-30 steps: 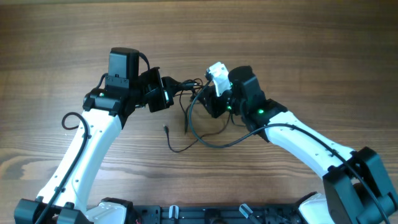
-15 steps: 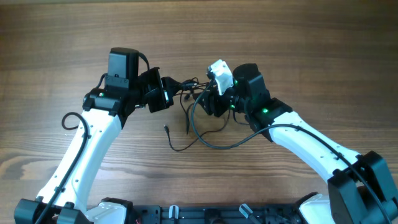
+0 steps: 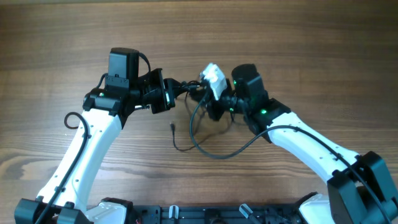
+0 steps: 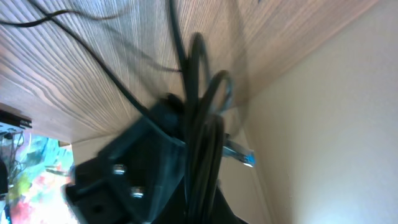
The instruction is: Untangle cables
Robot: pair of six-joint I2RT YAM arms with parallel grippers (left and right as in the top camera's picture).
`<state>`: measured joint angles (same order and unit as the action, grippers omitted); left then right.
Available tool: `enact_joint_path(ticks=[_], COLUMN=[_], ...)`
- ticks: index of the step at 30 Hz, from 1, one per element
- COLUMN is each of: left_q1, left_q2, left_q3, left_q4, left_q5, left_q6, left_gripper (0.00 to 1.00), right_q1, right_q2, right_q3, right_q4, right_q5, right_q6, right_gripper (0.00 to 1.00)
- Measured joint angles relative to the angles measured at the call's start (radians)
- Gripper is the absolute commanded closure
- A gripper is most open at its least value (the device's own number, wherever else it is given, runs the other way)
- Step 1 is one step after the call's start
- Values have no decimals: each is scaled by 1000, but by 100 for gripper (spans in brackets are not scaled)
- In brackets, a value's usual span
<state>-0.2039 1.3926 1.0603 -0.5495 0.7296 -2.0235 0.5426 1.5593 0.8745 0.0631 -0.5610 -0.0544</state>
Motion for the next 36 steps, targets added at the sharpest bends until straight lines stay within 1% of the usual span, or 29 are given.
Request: enact_joint_path(ticks=[4, 7, 10, 11, 12, 14, 15, 16, 17, 19, 20, 21, 24, 25, 28, 29, 31, 32, 34, 35, 36], left_q1=[1, 2, 29, 40, 47, 55, 56, 56, 56, 55, 55, 55, 55, 55, 55, 53, 48, 34, 2, -17, -51], left_q2=[2, 5, 2, 1, 1, 1, 1, 1, 1, 1, 1, 1, 1, 1, 1, 1, 1, 1, 1, 1, 1], left_q3=[-4, -13, -2, 0, 1, 1, 1, 1, 1, 1, 1, 1, 1, 1, 1, 1, 1, 1, 1, 1, -1], left_q4=[13, 48, 92, 95, 95, 94, 94, 94, 94, 94, 94, 94, 93, 90, 56, 47, 51, 61, 77, 109, 177], left_q5=[-8, -5, -7, -13, -19, -32, -36, -40, -43, -50, -51, -51, -51, -51, -51, -51, -52, -55, -56, -52, -48], left_q6=[0, 0, 0, 0, 0, 0, 0, 0, 0, 11, 37, 80, 267, 352, 534, 576, 663, 771, 867, 901, 938], left_gripper=[96, 96, 96, 96, 96, 96, 96, 96, 96, 96, 96, 96, 96, 96, 96, 96, 96, 96, 96, 96, 96], right_q1=[6, 6, 6, 6, 6, 6, 6, 4, 1, -29, -47, -74, -188, -234, -336, -358, -371, -369, -367, -367, -367], right_q2=[-4, -16, -10, -5, -1, 0, 0, 0, 0, 0, 0, 0, -6, -14, -36, -40, -44, -45, -45, -45, -45], right_q3=[19, 48, 23, 9, 2, -1, -1, -1, -1, 0, 2, 7, 49, 63, 85, 90, 96, 97, 97, 97, 97], right_q4=[-146, -290, -436, -476, -508, -535, -539, -538, -535, -523, -525, -528, -511, -483, -374, -344, -329, -331, -351, -357, -362], right_q5=[-35, -46, -48, -48, -43, -24, 0, 23, 38, 66, 72, 76, 42, 7, -158, -226, -302, -362, -365, -355, -340], right_q6=[1, 1, 1, 0, 0, 4, 11, 27, 56, 125, 153, 194, 287, 314, 352, 362, 371, 372, 372, 371, 372], right_gripper=[96, 96, 95, 94, 86, 60, 34, 22, 18, 15, 8, 0, 0, 0, 0, 0, 0, 0, 1, 0, 0])
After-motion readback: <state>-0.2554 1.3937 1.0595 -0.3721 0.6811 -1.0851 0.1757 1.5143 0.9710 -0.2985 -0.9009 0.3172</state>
